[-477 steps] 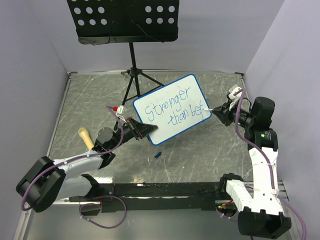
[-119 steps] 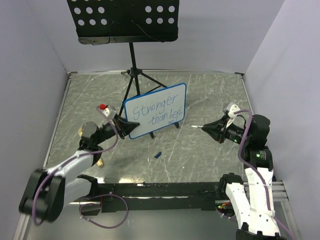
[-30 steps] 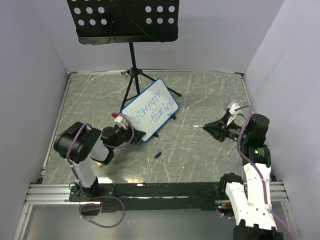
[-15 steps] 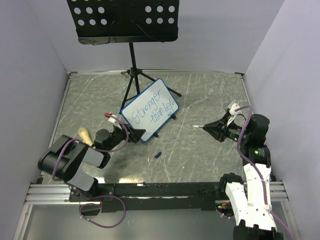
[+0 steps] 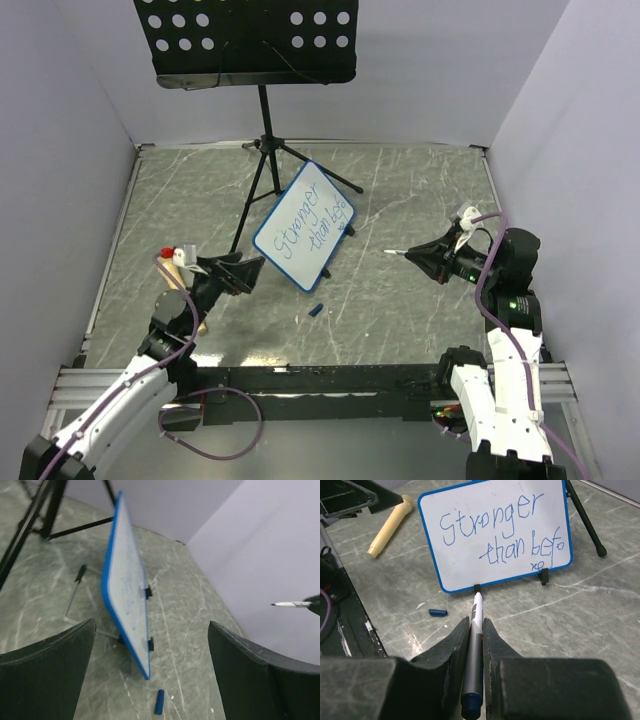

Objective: Write a sentence on the whiteboard
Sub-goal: Pick up the pen cap from the center of the board.

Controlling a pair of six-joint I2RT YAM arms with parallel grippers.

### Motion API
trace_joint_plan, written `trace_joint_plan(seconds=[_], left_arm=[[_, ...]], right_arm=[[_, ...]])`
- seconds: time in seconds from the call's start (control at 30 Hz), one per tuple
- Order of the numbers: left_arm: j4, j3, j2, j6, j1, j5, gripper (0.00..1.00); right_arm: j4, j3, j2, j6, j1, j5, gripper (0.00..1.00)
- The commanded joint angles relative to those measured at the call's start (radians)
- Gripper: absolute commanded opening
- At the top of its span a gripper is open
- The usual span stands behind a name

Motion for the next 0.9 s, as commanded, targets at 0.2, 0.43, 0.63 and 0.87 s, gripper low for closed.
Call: trace_joint_plan(seconds=[0.2, 0.43, 0.63, 0.87], left_arm=[[-0.414, 0.049, -0.102, -0.124, -0.035, 0.043, 0.97], [-0.74, 0.358, 0.097, 0.038, -0.386, -0.013, 0.99], [-0.934, 0.686, 0.571, 0.132, -0.672, -0.236, 0.97], [-0.934, 0.84, 0.934, 0.183, -0.7, -0.282, 0.93]], right_arm=[[0.063, 0.001, -0.006, 0.018, 0.008, -0.038, 0.0], [0.067, 0.0, -0.016, 0.016, 0.007, -0.039, 0.0], [0.021, 0.003, -0.03, -0.02, 0.005, -0.026, 0.0], [-0.015, 0.011, -0.035, -0.054, -0.001, -0.009, 0.0]])
